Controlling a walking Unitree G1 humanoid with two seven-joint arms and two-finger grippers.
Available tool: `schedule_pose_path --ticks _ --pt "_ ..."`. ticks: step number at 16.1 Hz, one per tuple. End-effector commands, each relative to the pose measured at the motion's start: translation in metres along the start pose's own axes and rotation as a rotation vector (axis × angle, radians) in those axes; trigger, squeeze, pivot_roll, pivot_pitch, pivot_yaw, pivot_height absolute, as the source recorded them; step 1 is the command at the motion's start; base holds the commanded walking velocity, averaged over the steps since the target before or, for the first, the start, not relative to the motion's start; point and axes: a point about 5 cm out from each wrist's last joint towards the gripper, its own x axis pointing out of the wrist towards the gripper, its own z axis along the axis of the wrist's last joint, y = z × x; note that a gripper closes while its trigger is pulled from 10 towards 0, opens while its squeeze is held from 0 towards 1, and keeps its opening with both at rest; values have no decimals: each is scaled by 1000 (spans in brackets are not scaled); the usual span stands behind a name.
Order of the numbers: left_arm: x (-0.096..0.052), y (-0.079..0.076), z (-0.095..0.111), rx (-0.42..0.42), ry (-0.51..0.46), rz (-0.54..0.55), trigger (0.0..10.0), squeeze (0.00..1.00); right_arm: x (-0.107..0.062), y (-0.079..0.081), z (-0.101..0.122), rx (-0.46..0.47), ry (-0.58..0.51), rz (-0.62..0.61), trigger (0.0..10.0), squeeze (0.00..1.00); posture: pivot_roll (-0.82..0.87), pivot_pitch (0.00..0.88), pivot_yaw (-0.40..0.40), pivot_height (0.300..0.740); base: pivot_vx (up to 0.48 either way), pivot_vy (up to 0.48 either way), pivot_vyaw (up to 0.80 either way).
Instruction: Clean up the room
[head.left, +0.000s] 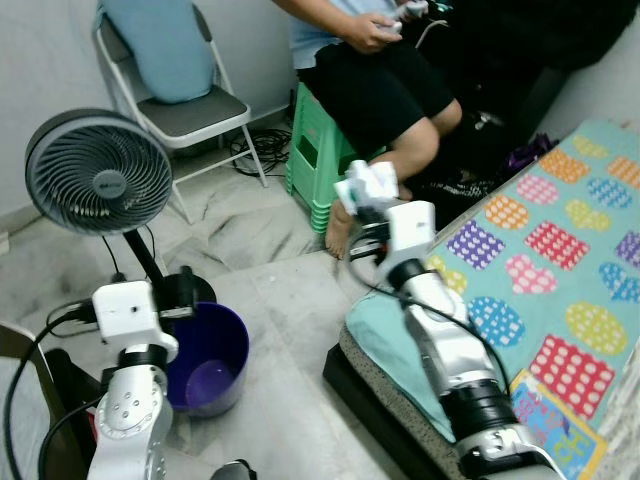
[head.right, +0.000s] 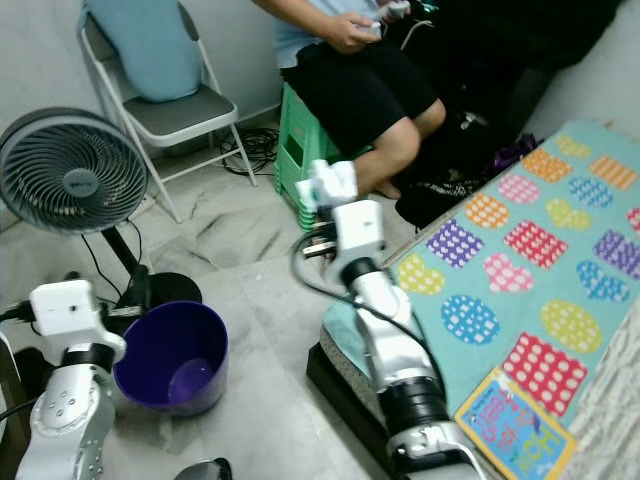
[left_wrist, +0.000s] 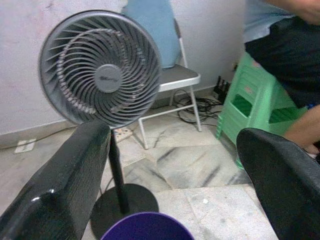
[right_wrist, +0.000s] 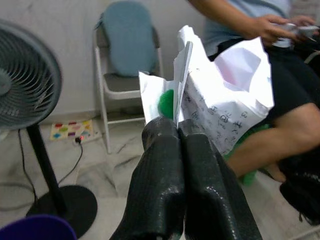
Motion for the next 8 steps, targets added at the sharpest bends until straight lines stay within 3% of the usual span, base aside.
schedule_pose_path --ticks 1,2,4,6,8 --pt "-2 1 0 8 -7 16 10000 0 1 -3 0 -32 -3 -13 10000 0 40 73 -77 740 0 0 0" --pt "-2 2 -2 5 -2 22 10000 0 -2 -6 -2 -77 -7 -18 10000 0 25 69 -76 740 0 0 0" --pt "-1 5 -5 -3 0 29 10000 0 -9 -14 -8 -53 26 -38 10000 0 -10 53 -65 740 0 0 0" --pt "1 6 -5 -19 4 21 10000 0 -17 -23 -7 -110 17 -64 10000 0 -46 56 -34 740 0 0 0" --pt "-3 3 -9 -23 23 -9 10000 0 -27 -29 -9 -103 18 -101 10000 0 -68 62 -21 740 0 0 0"
